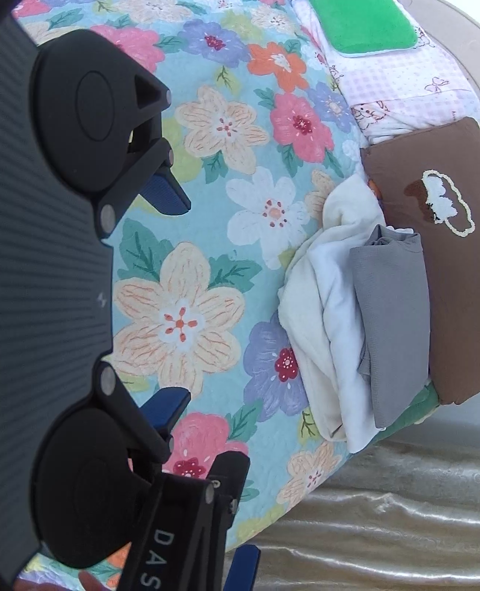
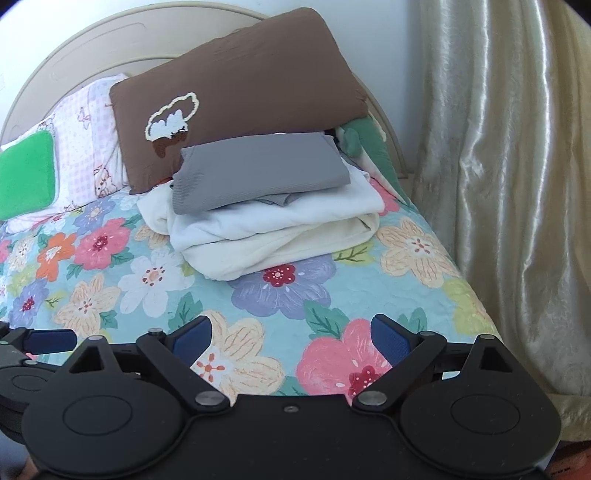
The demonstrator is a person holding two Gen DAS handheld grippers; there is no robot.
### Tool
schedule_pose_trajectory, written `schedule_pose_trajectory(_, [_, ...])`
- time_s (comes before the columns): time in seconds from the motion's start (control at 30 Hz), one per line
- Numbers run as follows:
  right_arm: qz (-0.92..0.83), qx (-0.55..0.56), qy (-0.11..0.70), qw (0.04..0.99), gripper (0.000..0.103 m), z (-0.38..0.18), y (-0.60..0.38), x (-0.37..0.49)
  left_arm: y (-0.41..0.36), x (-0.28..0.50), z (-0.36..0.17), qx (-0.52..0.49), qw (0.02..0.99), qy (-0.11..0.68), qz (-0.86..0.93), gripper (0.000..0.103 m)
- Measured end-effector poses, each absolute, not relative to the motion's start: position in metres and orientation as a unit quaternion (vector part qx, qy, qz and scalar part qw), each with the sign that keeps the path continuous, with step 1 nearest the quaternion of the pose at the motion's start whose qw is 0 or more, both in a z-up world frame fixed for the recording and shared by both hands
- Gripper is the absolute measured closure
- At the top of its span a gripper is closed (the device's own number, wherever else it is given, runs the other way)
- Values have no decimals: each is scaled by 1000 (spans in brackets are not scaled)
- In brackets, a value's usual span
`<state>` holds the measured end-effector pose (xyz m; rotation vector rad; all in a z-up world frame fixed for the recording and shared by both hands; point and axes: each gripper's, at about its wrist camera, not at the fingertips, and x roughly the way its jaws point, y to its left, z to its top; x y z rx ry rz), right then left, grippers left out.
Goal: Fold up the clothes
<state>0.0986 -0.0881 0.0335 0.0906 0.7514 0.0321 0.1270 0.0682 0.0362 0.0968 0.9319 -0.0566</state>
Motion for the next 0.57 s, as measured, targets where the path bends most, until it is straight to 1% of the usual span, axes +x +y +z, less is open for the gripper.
schedule_pose_trajectory(0.23, [16,43,370,928,8,30,-89,99,66,125,38,70,893,445,-17,2])
schedule_pose_trajectory(0.57, [19,44,369,928,8,29,-90,98,65,125,38,71,886,457,-16,2])
